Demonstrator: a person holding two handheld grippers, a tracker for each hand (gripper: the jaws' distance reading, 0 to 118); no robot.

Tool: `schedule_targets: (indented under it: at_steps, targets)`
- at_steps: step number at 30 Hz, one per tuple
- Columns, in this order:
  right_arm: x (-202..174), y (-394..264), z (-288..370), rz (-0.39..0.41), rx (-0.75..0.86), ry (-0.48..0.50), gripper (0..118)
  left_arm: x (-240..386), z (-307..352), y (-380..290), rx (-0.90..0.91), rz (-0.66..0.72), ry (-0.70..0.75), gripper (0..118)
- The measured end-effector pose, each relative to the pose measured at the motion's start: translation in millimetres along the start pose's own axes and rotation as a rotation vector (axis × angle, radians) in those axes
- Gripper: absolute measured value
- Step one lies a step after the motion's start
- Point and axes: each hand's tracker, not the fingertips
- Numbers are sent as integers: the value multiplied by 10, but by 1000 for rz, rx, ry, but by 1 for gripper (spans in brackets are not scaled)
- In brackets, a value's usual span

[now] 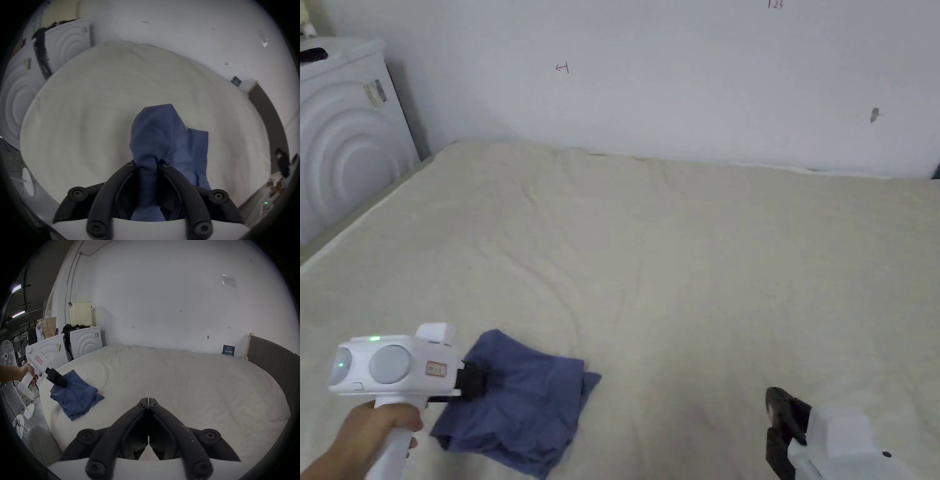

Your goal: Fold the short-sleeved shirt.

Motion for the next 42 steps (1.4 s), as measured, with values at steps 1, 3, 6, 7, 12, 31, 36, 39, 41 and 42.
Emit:
schedule_targets:
  at_steps: [1,3,6,7,12,31,36,39,41,42]
  targets:
    - [-24,37,-26,4,7,0,1,-193,-27,75,-3,5,57,21]
    - [-85,111,-109,14,15,1,1,-583,-104,196,-17,19,134,21]
    - [-152,169,-271,9,16,10,1,-1076,-182,320,-45,43,231,21]
    - [-169,183,-323,6,14,13,1,-1216,-207,350,-46,55,251,20]
    - [-240,232,-510,-16,3,21,1,-1583,-312,404,-66,101,294,21]
    - [-21,870,287,-10,186,-45,1,-144,1371,402,355,65,305,112]
    - [145,1157,693,15,260,-136,1,606,2060,287,576,-19,268,112]
    - [256,1262,941,28,293,-190,1,1040,2353,120,730,-61,254,112]
    - [350,1289,1089,41,317,-226,1,1337,2496,-20,816,-82,237,112]
    - [392,1299,1158,41,322,-237,1,1456,2529,-79,855,-88,230,112]
